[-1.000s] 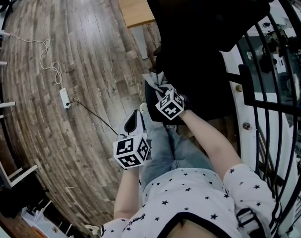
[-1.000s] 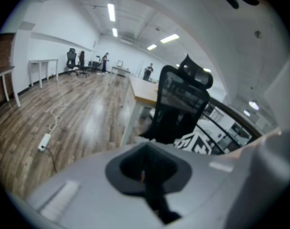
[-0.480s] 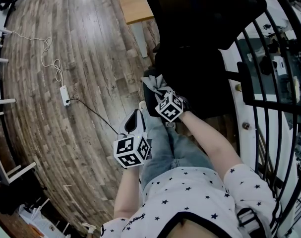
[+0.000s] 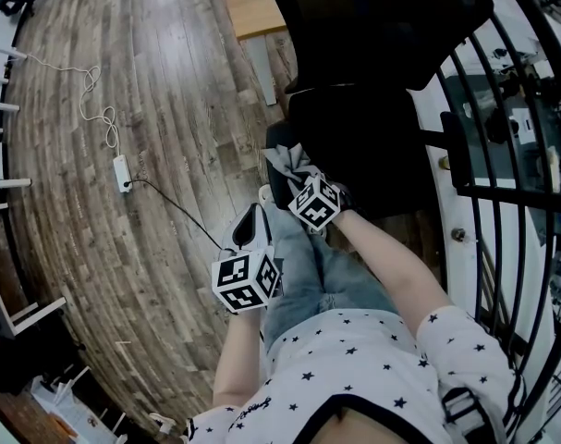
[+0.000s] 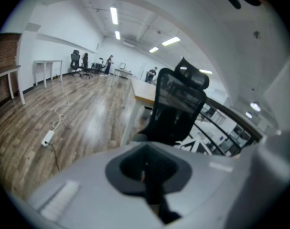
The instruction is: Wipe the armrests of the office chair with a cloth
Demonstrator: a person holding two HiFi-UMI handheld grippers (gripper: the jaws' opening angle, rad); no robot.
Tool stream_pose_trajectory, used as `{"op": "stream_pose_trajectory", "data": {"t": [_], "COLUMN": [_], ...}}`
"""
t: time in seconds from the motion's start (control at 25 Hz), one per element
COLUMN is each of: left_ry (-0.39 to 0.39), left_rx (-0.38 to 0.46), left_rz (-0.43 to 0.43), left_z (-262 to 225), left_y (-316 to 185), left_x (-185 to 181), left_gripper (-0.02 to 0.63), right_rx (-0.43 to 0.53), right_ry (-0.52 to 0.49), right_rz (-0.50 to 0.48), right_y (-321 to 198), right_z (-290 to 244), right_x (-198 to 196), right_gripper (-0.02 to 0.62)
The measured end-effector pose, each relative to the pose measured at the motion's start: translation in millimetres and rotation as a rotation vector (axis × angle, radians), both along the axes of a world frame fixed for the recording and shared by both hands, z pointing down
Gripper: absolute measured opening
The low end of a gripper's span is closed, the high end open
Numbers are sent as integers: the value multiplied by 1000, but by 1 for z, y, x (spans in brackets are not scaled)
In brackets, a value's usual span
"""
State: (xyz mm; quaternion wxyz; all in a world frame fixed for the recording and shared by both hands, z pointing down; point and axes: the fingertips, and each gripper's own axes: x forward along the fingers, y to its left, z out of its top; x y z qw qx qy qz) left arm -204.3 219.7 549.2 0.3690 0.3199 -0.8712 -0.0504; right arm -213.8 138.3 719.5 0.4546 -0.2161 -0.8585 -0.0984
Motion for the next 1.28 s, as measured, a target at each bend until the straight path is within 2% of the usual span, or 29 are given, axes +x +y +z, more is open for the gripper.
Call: {"op": "stream_pose_trajectory", "data": {"t": [1.28], "left_ry": [17], "left_rx": [5], "left_rz": [-82], "left_z": [-6], "left_y": [18], "left_x": [39], "left_gripper": [5], "right_rx": [-69], "right_ry": [39], "right_rz": [-80], "right_y": [46], "right_z": [-9], "right_x": [76], "right_gripper": [35]}}
